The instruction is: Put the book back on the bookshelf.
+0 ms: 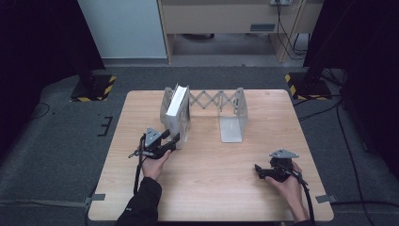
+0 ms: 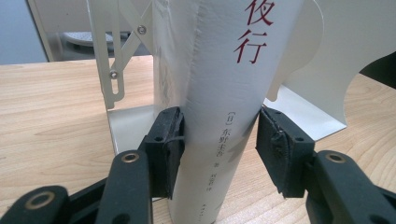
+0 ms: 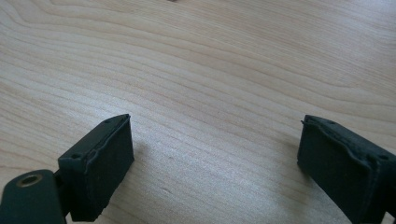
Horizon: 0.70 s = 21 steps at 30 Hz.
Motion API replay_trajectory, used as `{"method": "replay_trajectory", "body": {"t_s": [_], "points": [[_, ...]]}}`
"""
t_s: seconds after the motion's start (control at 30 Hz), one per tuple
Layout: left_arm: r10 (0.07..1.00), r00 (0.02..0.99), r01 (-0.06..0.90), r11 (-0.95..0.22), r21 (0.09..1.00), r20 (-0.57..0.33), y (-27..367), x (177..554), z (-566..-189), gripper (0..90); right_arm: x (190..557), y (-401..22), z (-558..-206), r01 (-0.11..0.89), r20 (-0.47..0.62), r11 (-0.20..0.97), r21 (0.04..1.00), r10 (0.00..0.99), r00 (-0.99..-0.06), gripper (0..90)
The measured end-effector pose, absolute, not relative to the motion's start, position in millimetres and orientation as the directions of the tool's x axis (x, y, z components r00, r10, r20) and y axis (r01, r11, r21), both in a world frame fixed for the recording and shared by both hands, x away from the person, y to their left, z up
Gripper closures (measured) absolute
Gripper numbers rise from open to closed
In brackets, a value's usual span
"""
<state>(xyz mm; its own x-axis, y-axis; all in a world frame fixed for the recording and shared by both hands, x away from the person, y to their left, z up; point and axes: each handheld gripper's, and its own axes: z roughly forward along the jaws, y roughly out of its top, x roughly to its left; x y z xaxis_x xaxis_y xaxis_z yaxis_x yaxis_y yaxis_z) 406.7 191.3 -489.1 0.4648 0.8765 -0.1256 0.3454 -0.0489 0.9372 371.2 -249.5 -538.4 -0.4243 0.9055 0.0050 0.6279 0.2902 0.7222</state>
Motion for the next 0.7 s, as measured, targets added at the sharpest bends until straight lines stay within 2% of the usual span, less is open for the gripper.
{"method": "replay_trajectory", "body": {"t_s": [0.7], "points": [[0.879,0.448,0.373,-0.017,0.928,-0.164,168.6,431.3,-489.4,46.5,371.4,-249.1,-538.4,0.627,0.005,0.288,0.724,0.907,-0.422,10.7]]}}
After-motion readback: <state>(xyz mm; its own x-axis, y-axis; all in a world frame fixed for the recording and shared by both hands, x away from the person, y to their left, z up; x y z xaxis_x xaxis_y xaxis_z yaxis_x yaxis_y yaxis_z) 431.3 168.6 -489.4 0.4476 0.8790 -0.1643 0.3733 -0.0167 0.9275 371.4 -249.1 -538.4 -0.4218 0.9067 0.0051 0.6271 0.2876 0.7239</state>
